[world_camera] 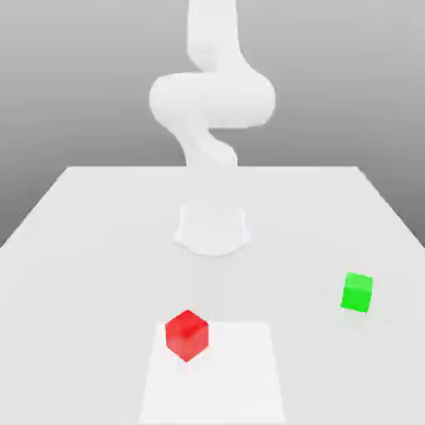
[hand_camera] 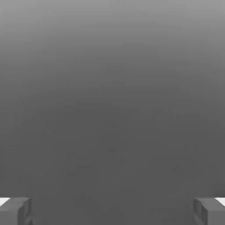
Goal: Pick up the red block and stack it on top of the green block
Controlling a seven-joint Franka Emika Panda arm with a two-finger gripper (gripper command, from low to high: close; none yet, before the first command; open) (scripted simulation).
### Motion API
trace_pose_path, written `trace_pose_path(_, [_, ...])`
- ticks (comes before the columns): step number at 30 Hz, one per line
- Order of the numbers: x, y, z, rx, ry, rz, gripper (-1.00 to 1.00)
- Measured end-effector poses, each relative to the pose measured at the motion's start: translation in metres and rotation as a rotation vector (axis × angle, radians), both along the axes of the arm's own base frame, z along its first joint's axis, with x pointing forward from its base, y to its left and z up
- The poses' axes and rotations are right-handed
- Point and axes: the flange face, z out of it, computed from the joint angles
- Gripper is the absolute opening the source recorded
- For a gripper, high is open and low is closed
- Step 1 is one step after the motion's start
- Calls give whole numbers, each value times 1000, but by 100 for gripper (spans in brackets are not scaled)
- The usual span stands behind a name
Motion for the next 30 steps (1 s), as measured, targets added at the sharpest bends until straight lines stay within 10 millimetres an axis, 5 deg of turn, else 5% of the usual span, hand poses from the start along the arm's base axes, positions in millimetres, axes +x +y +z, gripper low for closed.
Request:
trace_pose_path(4, [40,-8,-99,67,148,-124,0])
trace_pose_path(9, [56,-22,-224,141,327,-289,0])
trace_pose_path(13, [42,-32,-325,198,475,-437,0])
trace_pose_path(17, [0,-38,-425,252,638,-608,0])
trace_pose_path(24, [-15,-39,-504,266,684,-661,0])
trace_pose_path(25, [-16,-39,-512,266,684,-661,-100])
trace_pose_path(30, [-16,-39,-512,267,682,-660,-100])
